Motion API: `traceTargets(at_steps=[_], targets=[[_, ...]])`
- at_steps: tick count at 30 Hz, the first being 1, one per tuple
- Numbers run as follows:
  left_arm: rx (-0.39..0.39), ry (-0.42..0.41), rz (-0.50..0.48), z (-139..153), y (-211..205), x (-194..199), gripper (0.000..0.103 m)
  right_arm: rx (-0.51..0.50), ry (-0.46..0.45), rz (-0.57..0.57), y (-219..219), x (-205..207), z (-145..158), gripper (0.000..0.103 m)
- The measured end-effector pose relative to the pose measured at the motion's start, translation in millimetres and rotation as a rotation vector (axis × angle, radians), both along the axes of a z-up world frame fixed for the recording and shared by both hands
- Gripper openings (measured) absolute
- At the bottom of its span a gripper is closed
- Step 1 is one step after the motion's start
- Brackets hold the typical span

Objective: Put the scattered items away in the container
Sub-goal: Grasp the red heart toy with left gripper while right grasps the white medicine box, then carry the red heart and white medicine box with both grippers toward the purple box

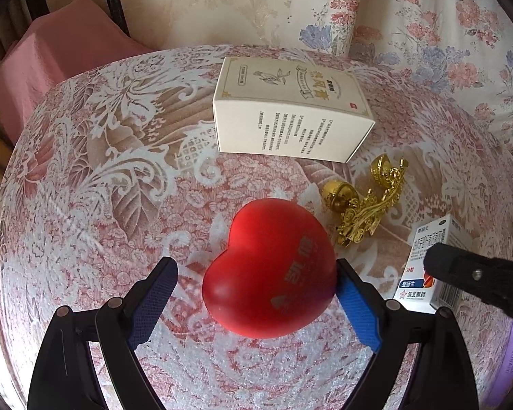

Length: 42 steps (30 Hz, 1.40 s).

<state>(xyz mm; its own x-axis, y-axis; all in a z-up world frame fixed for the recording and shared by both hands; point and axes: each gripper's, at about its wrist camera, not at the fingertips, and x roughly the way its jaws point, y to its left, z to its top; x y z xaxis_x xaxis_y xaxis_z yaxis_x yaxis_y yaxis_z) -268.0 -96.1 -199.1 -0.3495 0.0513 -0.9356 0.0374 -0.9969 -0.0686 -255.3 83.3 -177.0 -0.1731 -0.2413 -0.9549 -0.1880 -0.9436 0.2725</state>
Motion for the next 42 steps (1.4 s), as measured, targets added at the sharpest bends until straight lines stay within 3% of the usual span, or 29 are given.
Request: traceTargets(at_steps=[9,13,19,22,23,34,42], targets=[[-0.001,-0.007,-0.004,-1.3,0.1,-5.5,0.091,0.063,-0.023,0.052,-1.3,4.5,-13.7,0.062],[-0.018,-0.005,-0.011,-3.1,2.9,-10.1,0.091,0.076,-0.008,0.070,-1.2,7.8,-16.4,0.048],[0.020,0.012,-0.003,0.8,-6.6,-4.8,0.087,0.072,0.015,0.113,-0.9,7.9,-15.6,0.047],[0.026,0.019,-0.011,3.2,-10.7,-3.2,0.071,0.080,0.029,0.138,-2.9,8.9,-13.6,0.047],[0.028,0.021,-0.014,3.9,-12.0,-2.8,0.069,0.080,0.032,0.146,-3.5,9.4,-13.2,0.047],[0.081,0.024,-0.036,8.9,-12.8,21.1,0.069,0.071,0.064,0.201,1.5,13.4,-10.5,0.047],[0.075,0.036,-0.085,15.4,3.1,47.3,0.069,0.089,0.083,0.244,1.6,22.5,-5.7,0.047]])
